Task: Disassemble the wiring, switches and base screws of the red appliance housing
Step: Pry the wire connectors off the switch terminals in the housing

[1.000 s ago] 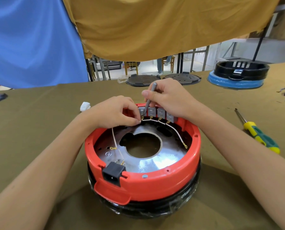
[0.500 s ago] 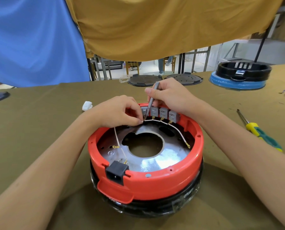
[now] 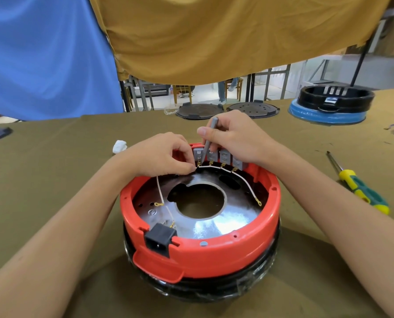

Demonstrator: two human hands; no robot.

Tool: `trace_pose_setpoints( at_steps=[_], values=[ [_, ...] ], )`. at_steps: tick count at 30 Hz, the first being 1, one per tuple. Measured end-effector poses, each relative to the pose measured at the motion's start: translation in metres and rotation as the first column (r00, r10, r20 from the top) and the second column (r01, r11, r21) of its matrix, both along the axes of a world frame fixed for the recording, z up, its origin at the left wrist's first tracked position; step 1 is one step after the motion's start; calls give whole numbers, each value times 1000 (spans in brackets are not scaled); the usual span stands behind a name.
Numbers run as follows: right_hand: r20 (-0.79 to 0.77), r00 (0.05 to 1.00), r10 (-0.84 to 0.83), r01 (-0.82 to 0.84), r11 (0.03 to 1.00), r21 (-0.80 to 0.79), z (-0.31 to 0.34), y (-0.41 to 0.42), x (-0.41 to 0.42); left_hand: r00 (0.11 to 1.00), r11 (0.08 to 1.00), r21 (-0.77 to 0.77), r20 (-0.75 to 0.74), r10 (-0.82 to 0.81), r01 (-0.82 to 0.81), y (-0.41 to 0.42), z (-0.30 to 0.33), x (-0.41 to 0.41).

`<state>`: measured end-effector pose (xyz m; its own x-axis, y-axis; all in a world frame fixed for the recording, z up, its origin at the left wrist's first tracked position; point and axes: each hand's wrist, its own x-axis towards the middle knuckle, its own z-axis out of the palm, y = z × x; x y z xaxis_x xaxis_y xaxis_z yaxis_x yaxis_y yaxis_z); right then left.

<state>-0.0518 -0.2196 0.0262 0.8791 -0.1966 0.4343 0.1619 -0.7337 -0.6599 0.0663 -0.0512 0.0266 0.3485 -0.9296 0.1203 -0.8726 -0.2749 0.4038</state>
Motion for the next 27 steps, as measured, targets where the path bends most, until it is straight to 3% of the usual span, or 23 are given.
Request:
trace_pose_setpoints(
  at_steps=[4, 13, 16, 19, 23, 27],
  values=[
    [119, 993, -27, 14, 994, 108, 1, -1, -3, 1000, 1000, -5, 17, 4, -4, 1, 2, -1],
    [153, 982, 109, -152, 939, 307, 2, -4, -17, 983, 984, 115, 138, 120, -136, 23, 16, -4],
    [135, 984, 120, -151, 958, 245, -1, 0, -16, 973, 992, -12, 195, 125, -125, 25, 11, -9],
    [111, 991, 80, -92, 989, 113, -3, 2, -16, 991, 988, -147, 113, 67, -50, 22, 8, -16],
    [125, 991, 44, -47, 999, 19, -3, 4, -17, 987, 1000, 2, 161, -13, 13, 17, 4, -17],
    [133, 990, 39, -31, 998, -63, -2, 6, -19, 986, 1000, 13, 168, -12, 10, 16, 2, -15]
  ],
)
